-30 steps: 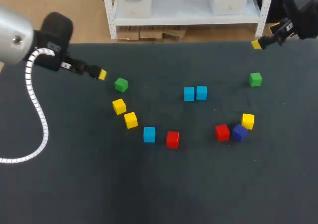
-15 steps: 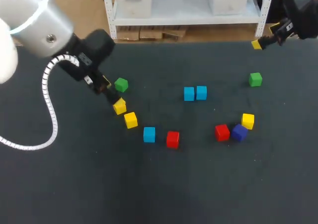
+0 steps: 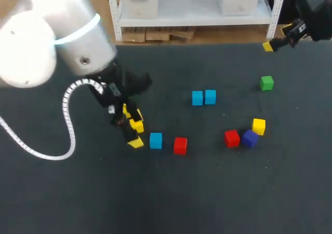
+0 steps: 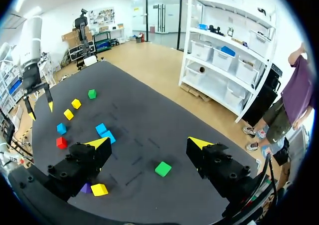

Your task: Place the blue cubes, place green cubes on the blue cubes, place the yellow cubes on the green cubes, then place the red cubes on the yellow cubes, and place purple cube on the red cubes.

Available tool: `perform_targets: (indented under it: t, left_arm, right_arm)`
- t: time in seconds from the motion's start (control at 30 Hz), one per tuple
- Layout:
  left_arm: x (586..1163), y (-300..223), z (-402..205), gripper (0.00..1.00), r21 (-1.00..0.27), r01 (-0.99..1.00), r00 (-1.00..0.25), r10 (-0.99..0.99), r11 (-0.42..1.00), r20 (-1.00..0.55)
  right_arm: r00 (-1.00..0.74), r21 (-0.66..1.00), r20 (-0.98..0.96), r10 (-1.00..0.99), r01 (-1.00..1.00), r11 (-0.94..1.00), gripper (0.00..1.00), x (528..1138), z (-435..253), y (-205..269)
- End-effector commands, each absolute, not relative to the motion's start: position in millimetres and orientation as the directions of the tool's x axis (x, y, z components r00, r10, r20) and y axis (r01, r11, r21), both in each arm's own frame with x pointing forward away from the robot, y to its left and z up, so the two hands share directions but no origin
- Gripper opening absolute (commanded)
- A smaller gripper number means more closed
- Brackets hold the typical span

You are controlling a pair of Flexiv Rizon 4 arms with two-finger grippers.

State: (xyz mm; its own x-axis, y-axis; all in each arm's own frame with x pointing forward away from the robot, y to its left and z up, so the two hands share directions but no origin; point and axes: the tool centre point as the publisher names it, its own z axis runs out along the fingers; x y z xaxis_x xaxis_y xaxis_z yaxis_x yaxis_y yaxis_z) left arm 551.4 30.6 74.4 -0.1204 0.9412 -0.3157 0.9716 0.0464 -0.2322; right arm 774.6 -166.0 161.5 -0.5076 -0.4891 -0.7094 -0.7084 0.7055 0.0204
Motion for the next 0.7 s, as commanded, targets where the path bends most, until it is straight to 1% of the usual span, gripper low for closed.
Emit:
perform_targets:
  t: [0.03, 0.27, 0.47, 0.53, 0.7]
  left_arm:
    - [555, 10, 60, 1.00, -0.256, 0.966, -0.089, 0.963, 0.022, -0.253]
    - [553, -5, 41, 1.00, -0.238, 0.970, -0.093, 0.973, 0.040, -0.213]
    - [554, -8, 28, 1.00, -0.151, 0.987, -0.082, 0.977, 0.053, -0.196]
    - [555, -7, 24, 1.00, -0.111, 0.993, -0.059, 0.981, 0.038, -0.186]
    - [560, -4, 17, 1.00, -0.055, 0.998, -0.034, 0.984, 0.024, -0.172]
  right_arm:
    - [-0.506, 0.021, -0.712, -0.488, -0.709, 0.705, 1.00, 774, 161, -166]
    - [-0.506, 0.021, -0.712, -0.488, -0.709, 0.705, 1.00, 774, 161, -166]
    - [-0.506, 0.021, -0.712, -0.488, -0.709, 0.705, 1.00, 774, 161, -166]
    - [-0.506, 0.021, -0.712, -0.488, -0.709, 0.705, 1.00, 774, 161, -166]
    - [-0.506, 0.021, -0.712, -0.488, -0.709, 0.705, 1.00, 774, 161, -166]
